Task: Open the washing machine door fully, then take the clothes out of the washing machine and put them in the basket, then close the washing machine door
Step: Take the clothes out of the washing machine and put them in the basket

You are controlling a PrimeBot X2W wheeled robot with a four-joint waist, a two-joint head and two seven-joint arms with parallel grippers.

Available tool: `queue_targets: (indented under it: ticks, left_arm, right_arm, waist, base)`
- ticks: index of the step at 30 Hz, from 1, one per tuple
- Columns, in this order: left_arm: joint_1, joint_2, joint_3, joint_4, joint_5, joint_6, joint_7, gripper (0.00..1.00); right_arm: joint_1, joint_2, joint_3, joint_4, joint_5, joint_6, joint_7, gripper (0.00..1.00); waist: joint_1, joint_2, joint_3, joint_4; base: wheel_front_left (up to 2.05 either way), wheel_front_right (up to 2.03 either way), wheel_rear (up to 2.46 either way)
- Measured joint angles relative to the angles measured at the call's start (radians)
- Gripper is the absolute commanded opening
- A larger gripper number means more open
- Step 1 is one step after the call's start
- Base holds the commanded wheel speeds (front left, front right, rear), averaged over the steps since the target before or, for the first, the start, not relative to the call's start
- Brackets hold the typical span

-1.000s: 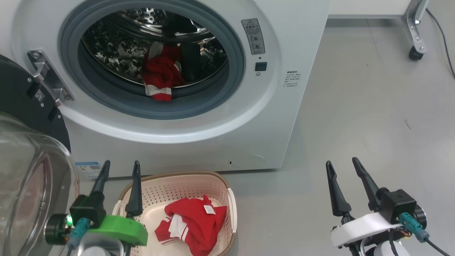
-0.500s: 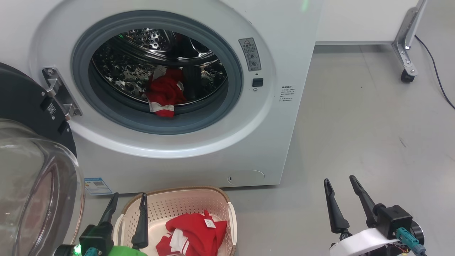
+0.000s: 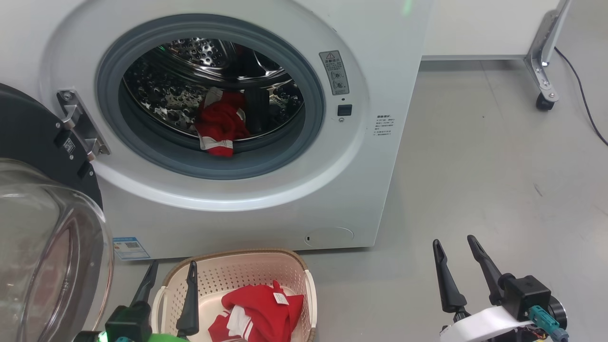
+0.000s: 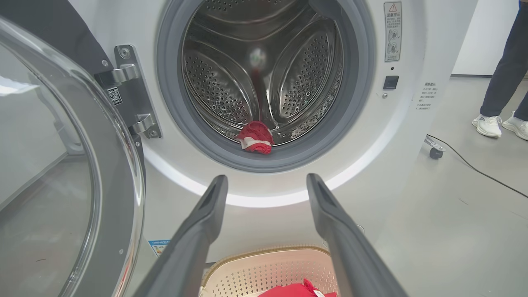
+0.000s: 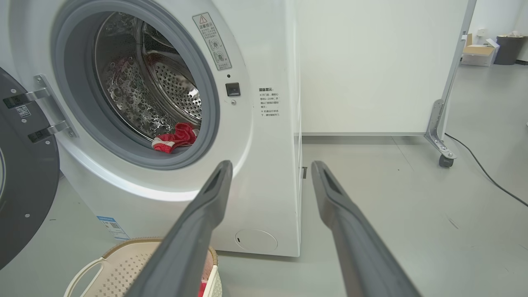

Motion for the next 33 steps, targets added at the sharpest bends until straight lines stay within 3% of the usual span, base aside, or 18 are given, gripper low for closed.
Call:
queue_targets:
  ticks: [19, 33]
  left_arm:
    - [-0.001, 0.000, -0.027, -0.015, 0.006, 0.003, 0.010, 1.00]
    - [-0.253, 0.001, -0.087, 0.077, 0.003, -0.056, 0.168, 1.00]
  right_arm:
    - [-0.001, 0.000, 0.025, -0.024, -0.002, 0.001, 0.000, 1.00]
    - [-0.054, 0.000, 0.052, -0.056, -0.004, 0.010, 0.000, 1.00]
  waist:
    - [0.0000, 0.0000, 0.042, -0.001]
    - [0.0000, 0.0000, 0.162, -0.053]
  base:
    - [0.00, 0.00, 0.00]
    - [0.00, 0.00, 0.00]
